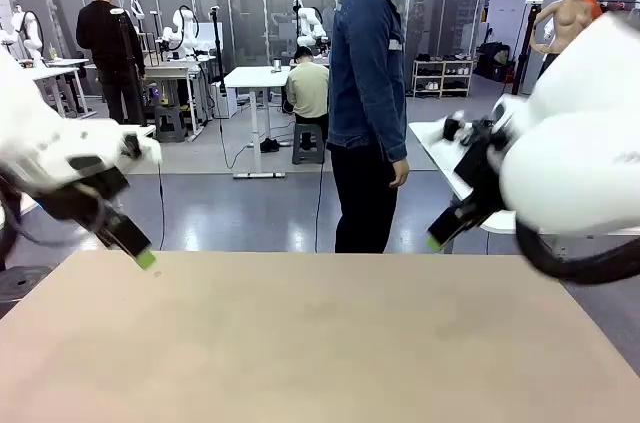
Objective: Fold the towels and place them in the basket.
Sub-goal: When a person lays out a Towel with hook on the table, fold it in half twice.
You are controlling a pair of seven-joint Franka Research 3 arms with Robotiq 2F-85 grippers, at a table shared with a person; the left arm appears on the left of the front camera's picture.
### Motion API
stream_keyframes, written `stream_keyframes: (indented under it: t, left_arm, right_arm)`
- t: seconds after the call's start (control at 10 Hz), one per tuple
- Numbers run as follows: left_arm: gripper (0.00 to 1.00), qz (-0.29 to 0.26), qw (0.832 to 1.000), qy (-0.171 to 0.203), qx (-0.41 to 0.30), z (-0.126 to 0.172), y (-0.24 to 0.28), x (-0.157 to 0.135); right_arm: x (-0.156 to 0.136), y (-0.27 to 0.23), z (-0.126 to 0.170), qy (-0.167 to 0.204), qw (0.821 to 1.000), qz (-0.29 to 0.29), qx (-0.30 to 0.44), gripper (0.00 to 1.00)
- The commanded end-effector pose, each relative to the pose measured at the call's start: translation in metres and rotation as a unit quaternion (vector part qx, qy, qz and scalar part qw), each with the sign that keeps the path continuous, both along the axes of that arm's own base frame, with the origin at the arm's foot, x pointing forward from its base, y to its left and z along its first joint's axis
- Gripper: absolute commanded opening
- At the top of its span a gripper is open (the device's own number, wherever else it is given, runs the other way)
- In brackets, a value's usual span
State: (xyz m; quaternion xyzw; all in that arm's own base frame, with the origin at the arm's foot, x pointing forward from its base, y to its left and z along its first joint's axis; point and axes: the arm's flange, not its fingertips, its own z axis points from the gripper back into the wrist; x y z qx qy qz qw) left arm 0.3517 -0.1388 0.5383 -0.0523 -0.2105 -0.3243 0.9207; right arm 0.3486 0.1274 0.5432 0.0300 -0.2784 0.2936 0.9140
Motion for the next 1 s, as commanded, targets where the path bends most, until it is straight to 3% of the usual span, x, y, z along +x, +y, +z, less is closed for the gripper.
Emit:
stream_keyframes:
  t: [0.0,0.2,0.4,0.7,0.8,0.9]
  left_arm:
    - [1.0,-0.012,1.0,-0.02,0.003,0.065,0.009,-0.03]
    - [1.0,-0.02,0.998,-0.059,-0.002,0.119,0.012,-0.06]
    - [1.0,-0.024,0.998,-0.06,-0.024,0.15,0.017,-0.075]
    - [1.0,-0.011,0.997,-0.075,-0.02,0.167,0.023,-0.089]
    - [1.0,-0.019,0.997,-0.06,-0.036,0.161,0.023,-0.085]
    - [1.0,-0.012,0.996,-0.085,-0.02,0.166,0.022,-0.084]
  right_arm:
    - [-0.031,-0.015,0.057,-0.018,1.0,0.004,-0.014,1.0]
    - [-0.061,-0.025,0.101,-0.021,1.0,0.005,-0.018,1.0]
    - [-0.079,-0.032,0.122,-0.02,1.0,0.005,-0.006,1.0]
    - [-0.095,-0.037,0.136,-0.023,1.0,0.002,0.002,1.0]
    - [-0.091,-0.036,0.132,-0.009,1.0,0.016,0.008,1.0]
    - [-0.093,-0.034,0.135,-0.03,1.0,-0.001,0.002,1.0]
